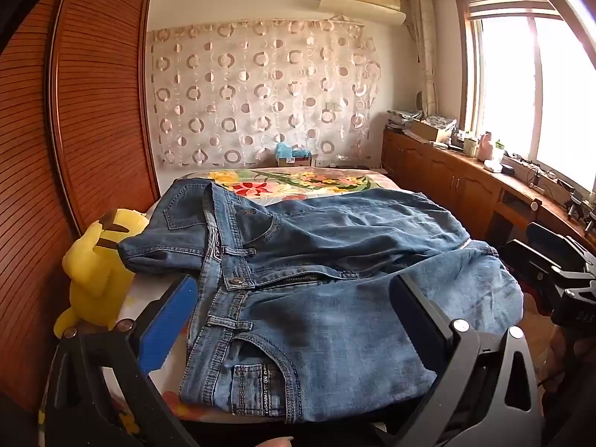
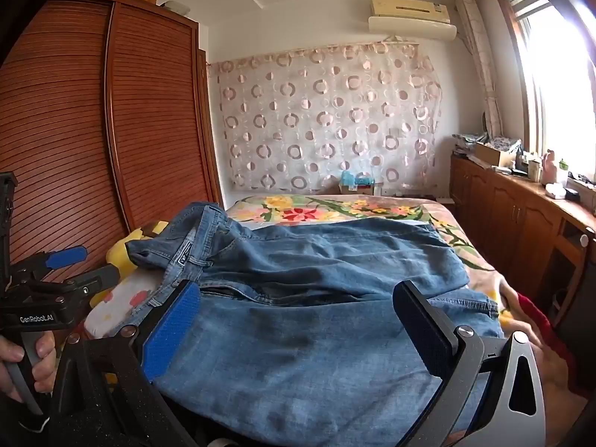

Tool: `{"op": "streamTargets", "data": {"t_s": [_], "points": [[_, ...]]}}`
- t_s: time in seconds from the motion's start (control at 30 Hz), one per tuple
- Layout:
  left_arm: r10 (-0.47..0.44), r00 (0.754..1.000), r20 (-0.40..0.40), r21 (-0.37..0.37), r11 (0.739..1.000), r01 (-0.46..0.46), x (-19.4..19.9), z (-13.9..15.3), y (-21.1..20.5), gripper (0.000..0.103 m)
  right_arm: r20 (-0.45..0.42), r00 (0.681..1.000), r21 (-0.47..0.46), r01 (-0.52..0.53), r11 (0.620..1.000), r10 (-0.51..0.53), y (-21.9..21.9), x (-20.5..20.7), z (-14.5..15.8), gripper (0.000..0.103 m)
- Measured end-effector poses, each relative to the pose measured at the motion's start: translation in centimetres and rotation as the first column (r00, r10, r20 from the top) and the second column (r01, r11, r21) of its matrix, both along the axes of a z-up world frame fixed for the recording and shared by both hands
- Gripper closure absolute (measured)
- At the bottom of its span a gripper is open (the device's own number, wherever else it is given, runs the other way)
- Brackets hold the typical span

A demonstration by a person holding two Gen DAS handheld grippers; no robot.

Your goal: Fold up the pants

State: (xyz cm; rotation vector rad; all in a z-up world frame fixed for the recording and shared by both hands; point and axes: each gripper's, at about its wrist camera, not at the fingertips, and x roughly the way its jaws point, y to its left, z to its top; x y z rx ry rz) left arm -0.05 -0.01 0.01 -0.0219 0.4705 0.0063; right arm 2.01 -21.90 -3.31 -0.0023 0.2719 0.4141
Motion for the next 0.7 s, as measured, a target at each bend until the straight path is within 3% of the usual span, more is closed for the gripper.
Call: {"op": "streamTargets", "data": {"t_s": [0.7], "points": [[0.002,1.000,0.003,0.005,1.000,-0.002,-0.14,0.59,0.28,0.000,-0.018,1.000,0.005,0.006,1.000,-0.006,0.08,0.24,0.00,0.000]]}}
